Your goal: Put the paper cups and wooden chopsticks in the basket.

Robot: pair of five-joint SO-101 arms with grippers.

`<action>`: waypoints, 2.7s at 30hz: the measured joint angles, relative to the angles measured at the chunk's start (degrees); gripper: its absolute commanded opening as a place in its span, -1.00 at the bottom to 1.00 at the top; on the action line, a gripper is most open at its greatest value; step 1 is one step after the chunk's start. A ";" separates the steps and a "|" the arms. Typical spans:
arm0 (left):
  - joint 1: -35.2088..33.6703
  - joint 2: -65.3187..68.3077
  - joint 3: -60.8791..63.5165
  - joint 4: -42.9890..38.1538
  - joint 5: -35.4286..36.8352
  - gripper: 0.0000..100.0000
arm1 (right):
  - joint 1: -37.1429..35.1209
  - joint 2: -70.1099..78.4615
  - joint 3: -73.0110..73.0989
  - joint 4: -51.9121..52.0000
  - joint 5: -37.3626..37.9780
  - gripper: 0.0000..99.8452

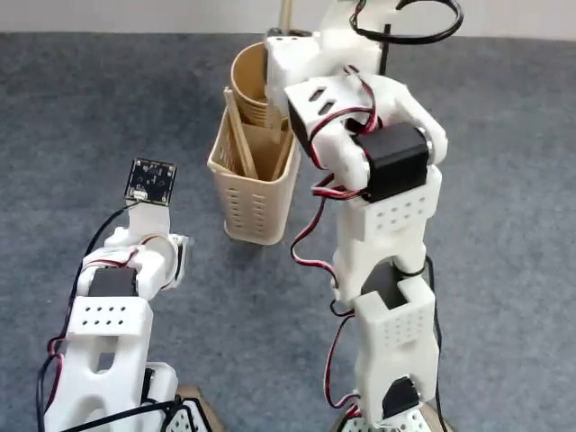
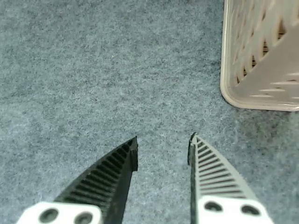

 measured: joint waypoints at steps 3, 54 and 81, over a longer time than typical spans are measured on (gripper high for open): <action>0.00 0.00 0.00 0.00 0.00 -0.60 | -0.35 -0.62 0.00 -0.18 3.16 -0.99; 0.00 0.00 1.58 -3.08 0.00 -0.60 | -2.55 -59.60 120.35 -64.88 13.89 -0.57; 0.00 0.00 1.58 -3.08 0.00 -0.60 | 21.01 -27.52 119.12 -45.63 36.04 -0.57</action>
